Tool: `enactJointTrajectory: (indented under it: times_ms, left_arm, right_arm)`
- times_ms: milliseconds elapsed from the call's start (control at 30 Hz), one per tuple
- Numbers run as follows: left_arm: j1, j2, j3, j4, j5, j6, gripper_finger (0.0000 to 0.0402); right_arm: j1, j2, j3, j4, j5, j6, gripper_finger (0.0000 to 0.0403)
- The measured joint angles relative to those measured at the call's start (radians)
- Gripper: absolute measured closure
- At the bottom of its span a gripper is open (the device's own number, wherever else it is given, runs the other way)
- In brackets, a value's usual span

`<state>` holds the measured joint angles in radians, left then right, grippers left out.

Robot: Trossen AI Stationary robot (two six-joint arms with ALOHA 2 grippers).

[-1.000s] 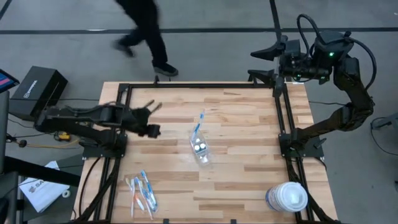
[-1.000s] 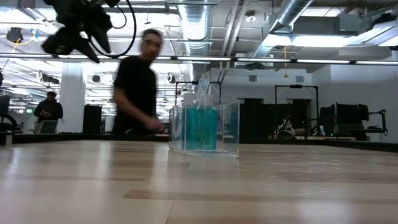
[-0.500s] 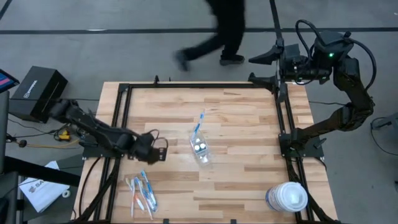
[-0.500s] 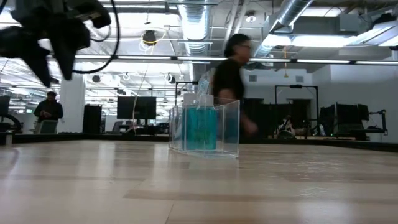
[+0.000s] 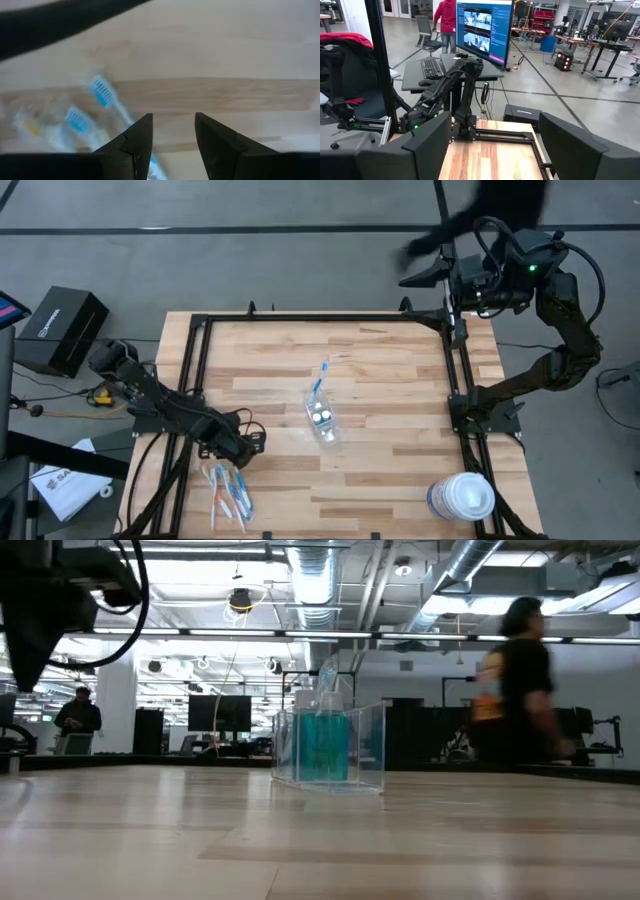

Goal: Pick & Place toothbrushing station
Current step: Put the right blue toothbrush into the transparent organizer

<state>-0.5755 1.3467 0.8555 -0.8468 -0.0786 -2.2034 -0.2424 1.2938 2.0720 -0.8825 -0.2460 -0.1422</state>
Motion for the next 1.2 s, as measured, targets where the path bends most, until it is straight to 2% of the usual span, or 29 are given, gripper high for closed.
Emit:
enactJointTrajectory:
  times_ms: [300, 433, 533, 667, 967, 1067, 1200]
  left_arm:
    - [-0.006, -0.003, 0.003, 0.043, -0.099, 0.051, 0.0297]
    - [-0.011, -0.003, 0.000, 0.035, -0.102, 0.038, 0.0317]
    - [-0.021, -0.003, 0.000, 0.033, -0.099, 0.028, 0.0317]
    - [-0.038, -0.003, 0.000, 0.007, -0.089, 0.019, 0.0295]
    - [-0.040, -0.003, 0.000, -0.057, -0.029, 0.005, 0.0207]
    - [-0.041, 0.000, -0.003, -0.091, 0.008, 0.002, 0.0196]
    - [-0.048, 0.005, -0.040, -0.075, 0.040, -0.001, 0.0201]
  right_arm:
    - [-0.001, 0.003, 0.000, -0.003, 0.000, -0.008, 0.0113]
    - [-0.002, 0.003, 0.000, -0.007, 0.000, -0.007, 0.0113]
    - [-0.002, 0.003, 0.000, -0.008, 0.000, 0.003, 0.0113]
    - [-0.002, 0.003, 0.000, -0.008, 0.000, 0.009, 0.0113]
    - [-0.002, 0.003, 0.000, -0.026, 0.000, 0.012, 0.0113]
    - [-0.002, 0.003, 0.000, -0.037, 0.000, 0.013, 0.0113]
    - [-0.002, 0.003, 0.000, -0.041, 0.001, 0.031, 0.0113]
